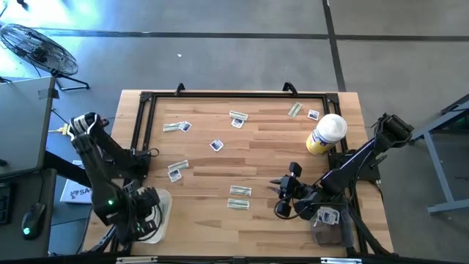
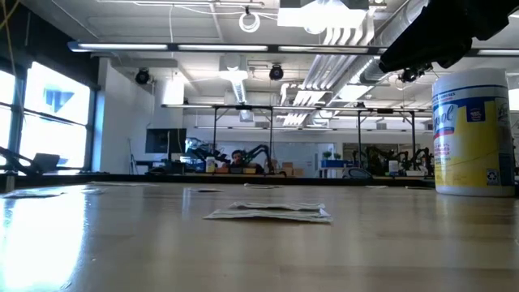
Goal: Pick & Place First Aid Supplies
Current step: Put the green bandage into the white bin
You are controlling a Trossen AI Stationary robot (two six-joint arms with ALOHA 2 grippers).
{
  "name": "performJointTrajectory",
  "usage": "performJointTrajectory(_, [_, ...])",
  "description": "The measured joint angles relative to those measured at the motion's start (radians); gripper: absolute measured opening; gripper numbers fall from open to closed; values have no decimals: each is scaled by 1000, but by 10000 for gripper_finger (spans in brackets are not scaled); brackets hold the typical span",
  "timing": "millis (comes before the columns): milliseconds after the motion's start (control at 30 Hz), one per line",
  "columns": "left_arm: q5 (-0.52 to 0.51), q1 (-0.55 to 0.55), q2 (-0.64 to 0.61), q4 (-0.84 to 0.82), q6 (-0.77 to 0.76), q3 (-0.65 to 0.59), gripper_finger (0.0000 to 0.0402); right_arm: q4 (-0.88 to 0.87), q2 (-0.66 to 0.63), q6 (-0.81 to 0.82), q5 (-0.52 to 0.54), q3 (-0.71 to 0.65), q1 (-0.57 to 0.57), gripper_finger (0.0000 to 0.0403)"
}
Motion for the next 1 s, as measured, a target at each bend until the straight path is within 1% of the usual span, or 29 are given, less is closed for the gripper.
performJointTrajectory(100, [8, 4, 35, 70, 1, -61, 1, 1, 0, 0, -5, 0, 0, 82])
performJointTrajectory(267, [56, 28, 85, 211, 67, -133, 1, 8, 0, 1, -7, 0, 0, 82])
performJointTrajectory(400, [107, 45, 101, 219, 74, -152, 10, 9, 0, 10, -24, 0, 0, 82])
performJointTrajectory(467, [129, 56, 103, 216, 90, -152, 29, 9, 0, 10, -47, 0, 0, 82])
performJointTrajectory(567, [124, 59, 97, 192, 112, -143, 71, 12, 0, 9, -85, 0, 0, 82])
performJointTrajectory(733, [147, 63, 85, 57, 117, -85, 147, 15, 0, 8, -93, 0, 0, 82])
performJointTrajectory(800, [87, 63, 71, 37, 148, -56, 168, 15, 0, 2, -93, 0, 0, 82])
performJointTrajectory(833, [33, 63, 65, 46, 174, -39, 176, 15, 0, -1, -93, 0, 0, 82])
performJointTrajectory(900, [-125, 63, 59, 67, 246, -4, 185, 15, 0, -9, -93, 0, 0, 82])
performJointTrajectory(1000, [-415, 63, 58, 141, 365, 25, 188, 16, 0, -16, -89, 0, 0, 82])
